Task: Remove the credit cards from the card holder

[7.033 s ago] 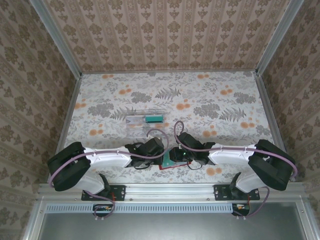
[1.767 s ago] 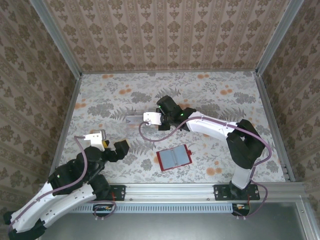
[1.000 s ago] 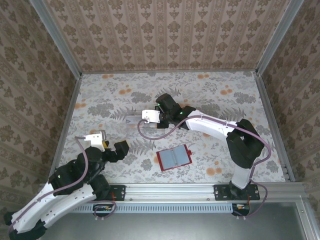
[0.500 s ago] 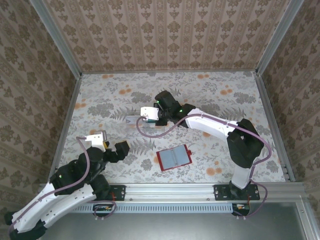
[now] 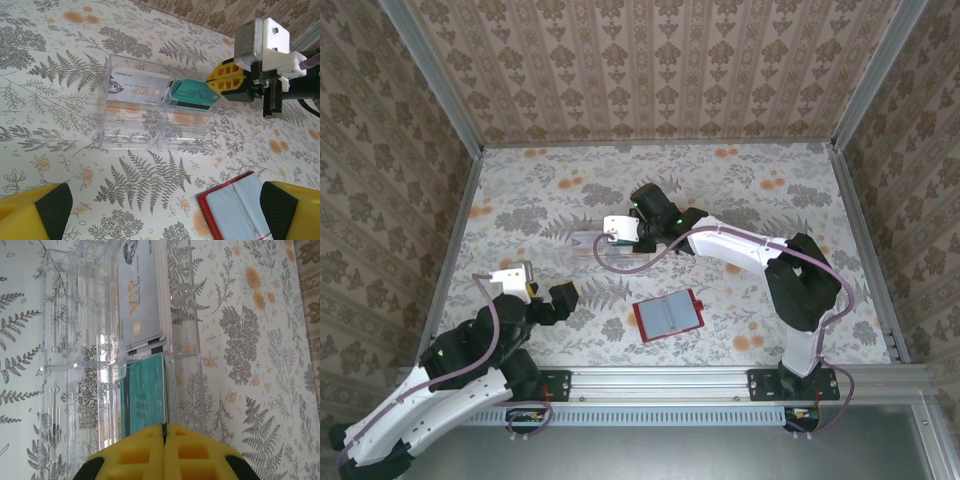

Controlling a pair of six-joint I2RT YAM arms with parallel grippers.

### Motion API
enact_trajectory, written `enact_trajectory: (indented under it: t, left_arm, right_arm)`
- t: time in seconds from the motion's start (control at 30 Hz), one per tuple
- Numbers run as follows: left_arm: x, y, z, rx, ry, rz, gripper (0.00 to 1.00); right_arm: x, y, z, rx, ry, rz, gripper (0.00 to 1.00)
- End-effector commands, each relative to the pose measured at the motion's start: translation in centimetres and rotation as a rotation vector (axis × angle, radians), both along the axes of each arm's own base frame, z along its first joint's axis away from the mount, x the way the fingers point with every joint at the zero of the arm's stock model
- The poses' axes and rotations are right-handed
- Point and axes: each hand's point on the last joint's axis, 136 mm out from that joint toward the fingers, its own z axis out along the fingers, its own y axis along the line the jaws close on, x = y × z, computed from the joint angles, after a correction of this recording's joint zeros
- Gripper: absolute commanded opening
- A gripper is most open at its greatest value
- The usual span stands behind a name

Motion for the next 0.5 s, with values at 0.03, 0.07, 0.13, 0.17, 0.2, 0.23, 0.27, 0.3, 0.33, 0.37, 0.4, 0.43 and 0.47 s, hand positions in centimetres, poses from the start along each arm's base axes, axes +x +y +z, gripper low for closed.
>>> enact_trajectory:
  t: [0.03,0.07,0.13,0.17,0.2,0.23,0.27,0.3,0.33,0.37,0.4,0.43,0.47]
  left_arm:
    - [0.1,0.8,-0.4,0.027,-0.007,0.025,1.00]
    - [0.1,0.8,-0.5,0.029,-0.006,0.024,1.00]
    - [0.1,0.8,-0.4,0.028,-0.007,0.026,1.00]
    - [0.1,0.8,-0.5,0.028,-0.005,0.025,1.00]
    - [0.1,0.8,-0.5,0.028,-0.006,0.024,1.00]
    - [0.1,0.8,-0.5,0.028,-0.006,0.025,1.00]
    - [0.1,0.8,-0.4,0.025,-0.006,0.025,1.00]
    - [0.1,0.8,-0.5,0.026,-0.005,0.026,1.00]
    - [0.1,0.8,-0.4,0.025,-0.006,0.025,1.00]
    - [0.1,0.8,-0.5,0.025,-0.005,0.026,1.00]
    - [0.1,0.8,-0.5,0.027,-0.006,0.026,1.00]
    - [0.1,0.8,-0.4,0.024,-0.007,0.027,1.00]
    - [0.1,0.8,-0.5,0.025,-0.006,0.027,1.00]
  right_arm:
    - [-0.1,-0.7,-1.8,-0.023,0.036,-0.009,0.00]
    - [-0.1,-0.8,-1.9,-0.023,0.038,-0.011,0.00]
    - [-0.2,-0.7,-2.1,-0.019,0.044,-0.012,0.00]
    - [-0.2,-0.6,-2.2,-0.018,0.050,-0.012,0.04]
    - [-0.1,-0.6,-2.2,-0.017,0.056,-0.015,0.07]
    - [0.0,-0.5,-2.2,-0.015,0.061,-0.018,0.11]
    - [0.1,-0.3,-2.1,-0.009,0.062,-0.027,0.13]
    - [0.2,-0.2,-1.9,-0.002,0.059,-0.029,0.14]
    - [0.2,-0.1,-1.7,0.004,0.056,-0.031,0.15]
    - [0.3,0.0,-1.4,0.011,0.051,-0.031,0.18]
    - [0.4,0.0,-1.3,0.013,0.045,-0.034,0.20]
    - [0.5,0.0,-1.2,0.012,0.037,-0.038,0.20]
    - [0.7,-0.1,-1.1,0.010,0.028,-0.045,0.21]
